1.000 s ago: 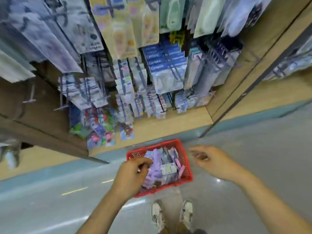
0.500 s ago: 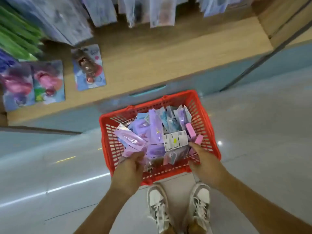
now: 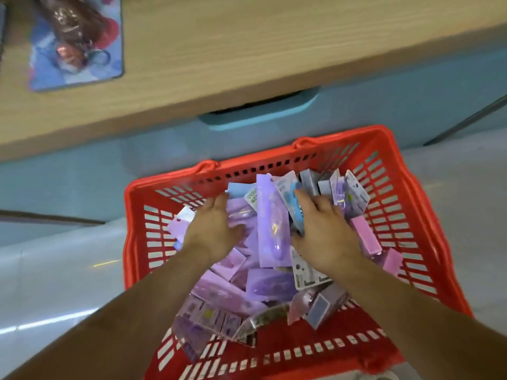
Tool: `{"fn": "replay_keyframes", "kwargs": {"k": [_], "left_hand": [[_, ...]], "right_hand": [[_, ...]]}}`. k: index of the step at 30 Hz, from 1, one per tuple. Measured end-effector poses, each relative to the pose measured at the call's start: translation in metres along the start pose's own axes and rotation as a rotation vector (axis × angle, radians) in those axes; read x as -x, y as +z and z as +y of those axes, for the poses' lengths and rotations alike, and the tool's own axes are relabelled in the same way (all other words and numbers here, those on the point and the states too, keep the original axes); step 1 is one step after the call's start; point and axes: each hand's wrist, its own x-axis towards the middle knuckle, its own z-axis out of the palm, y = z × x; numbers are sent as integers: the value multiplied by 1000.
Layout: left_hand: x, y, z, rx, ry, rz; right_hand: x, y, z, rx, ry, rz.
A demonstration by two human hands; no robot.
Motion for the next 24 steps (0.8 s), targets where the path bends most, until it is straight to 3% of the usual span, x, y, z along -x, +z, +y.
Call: {"fn": "replay_keyframes", "kwargs": {"k": [7,11,15,17,20,24], "left_hand": [[15,10,-6,299,-85,-29],[11,4,-2,559,-198,-64],[14,12,11,490,-152,-207],[18,15,15,610,-148,-240],[34,12,18,777,-188,-107],[57,-8,23,680,-183,178]], "right_hand": [[-12,9,2,126,49,111],[0,-21,20,-107,82,222],[21,-51,32,-309,36,289],[30,-59,35,-426,53,260],[43,-67,42,-628,130,243],[64,-77,47,-868,231,250]]}}
